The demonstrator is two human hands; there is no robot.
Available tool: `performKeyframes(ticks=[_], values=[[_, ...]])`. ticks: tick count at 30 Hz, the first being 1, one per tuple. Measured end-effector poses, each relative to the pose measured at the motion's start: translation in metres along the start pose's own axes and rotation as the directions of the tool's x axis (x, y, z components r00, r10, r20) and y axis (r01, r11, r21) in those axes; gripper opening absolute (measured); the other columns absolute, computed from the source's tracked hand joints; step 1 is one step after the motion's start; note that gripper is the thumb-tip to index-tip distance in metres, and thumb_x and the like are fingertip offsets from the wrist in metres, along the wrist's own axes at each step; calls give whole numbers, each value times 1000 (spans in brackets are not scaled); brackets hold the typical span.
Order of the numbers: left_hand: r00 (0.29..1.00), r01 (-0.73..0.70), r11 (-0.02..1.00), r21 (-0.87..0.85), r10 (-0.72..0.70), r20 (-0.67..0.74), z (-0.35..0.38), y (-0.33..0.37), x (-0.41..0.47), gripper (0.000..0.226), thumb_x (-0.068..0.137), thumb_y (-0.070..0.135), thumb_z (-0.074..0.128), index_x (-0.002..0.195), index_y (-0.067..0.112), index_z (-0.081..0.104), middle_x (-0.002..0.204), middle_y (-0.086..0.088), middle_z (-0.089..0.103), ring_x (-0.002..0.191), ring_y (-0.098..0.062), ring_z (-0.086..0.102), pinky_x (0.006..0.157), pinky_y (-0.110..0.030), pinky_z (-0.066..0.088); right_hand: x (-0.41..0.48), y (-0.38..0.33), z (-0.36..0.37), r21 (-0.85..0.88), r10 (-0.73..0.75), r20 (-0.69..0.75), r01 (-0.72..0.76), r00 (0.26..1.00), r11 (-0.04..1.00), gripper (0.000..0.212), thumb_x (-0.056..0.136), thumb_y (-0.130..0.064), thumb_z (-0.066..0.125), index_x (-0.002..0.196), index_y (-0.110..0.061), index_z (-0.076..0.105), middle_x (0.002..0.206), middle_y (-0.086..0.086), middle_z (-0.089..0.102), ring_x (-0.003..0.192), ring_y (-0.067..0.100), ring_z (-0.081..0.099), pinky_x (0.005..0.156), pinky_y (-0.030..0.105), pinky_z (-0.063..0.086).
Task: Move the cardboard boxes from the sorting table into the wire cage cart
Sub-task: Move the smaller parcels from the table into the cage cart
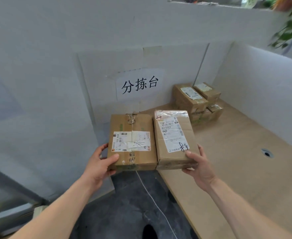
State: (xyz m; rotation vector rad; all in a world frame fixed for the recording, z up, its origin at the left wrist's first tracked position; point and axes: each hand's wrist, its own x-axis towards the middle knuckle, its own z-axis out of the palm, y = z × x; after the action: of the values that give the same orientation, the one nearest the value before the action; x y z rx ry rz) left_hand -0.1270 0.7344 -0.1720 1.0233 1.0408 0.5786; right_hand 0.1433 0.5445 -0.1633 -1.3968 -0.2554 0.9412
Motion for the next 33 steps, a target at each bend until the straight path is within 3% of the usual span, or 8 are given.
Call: performKeyframes(ticks=[4,9,16,22,25,27,31,33], values=[[998,-60,996,-69,61,13,-13,19,-21,50,85,5,74,116,40,57,99,-12,76,80,-24,76,57,-31,58,-14,-24,20,-14,-104,24,105,994,994,55,63,-26,72,115,-40,58,109,2,69,98,24,57,74,41,49],[987,-157,984,-87,153,-55,-32,40,-49,56,76,13,80,116,44,57,98,-6,76,86,-24,75,62,-31,58,-15,-43,44,-41,-216,102,221,971,974,62,65,-25,73,123,-36,52,121,10,65,102,29,61,75,48,54],[935,-284,958,-31,269,-232,-37,50,-85,57,85,9,76,127,42,55,110,-11,72,96,-27,73,84,-49,59,-10,-67,67,-24,-320,177,329,931,944,60,65,-26,77,119,-39,54,119,3,66,101,25,67,77,46,58],[884,-350,935,-55,310,-349,-28,46,-116,52,86,8,74,116,47,57,111,-12,72,99,-28,72,76,-42,60,-4,-85,72,-8,-375,233,387,897,922,65,58,-28,81,117,-38,55,121,3,64,100,22,68,71,40,58],[861,-375,925,-61,323,-392,-28,42,-130,51,87,8,74,115,48,59,112,-12,71,99,-28,72,72,-38,59,1,-84,76,-3,-378,286,395,881,919,59,68,-19,83,117,-38,55,122,3,65,103,25,68,76,44,58],[842,-389,919,-70,324,-430,-31,40,-141,53,86,7,74,116,48,60,114,-12,70,99,-28,72,73,-39,59,4,-79,81,2,-370,329,391,869,920,57,75,-12,83,118,-37,55,124,4,65,104,26,68,78,46,58],[799,-410,908,-82,315,-511,-43,35,-166,56,85,5,75,120,45,60,116,-13,69,100,-29,72,74,-41,60,2,-66,99,29,-345,429,368,835,929,57,78,-5,81,118,-37,56,125,4,65,101,23,70,68,34,60],[774,-426,900,-94,308,-553,-51,31,-180,55,86,4,74,121,43,60,114,-13,70,100,-30,72,81,-50,60,-1,-59,110,42,-328,477,351,815,935,61,73,-6,84,120,-35,57,125,4,65,102,22,71,70,36,60]])
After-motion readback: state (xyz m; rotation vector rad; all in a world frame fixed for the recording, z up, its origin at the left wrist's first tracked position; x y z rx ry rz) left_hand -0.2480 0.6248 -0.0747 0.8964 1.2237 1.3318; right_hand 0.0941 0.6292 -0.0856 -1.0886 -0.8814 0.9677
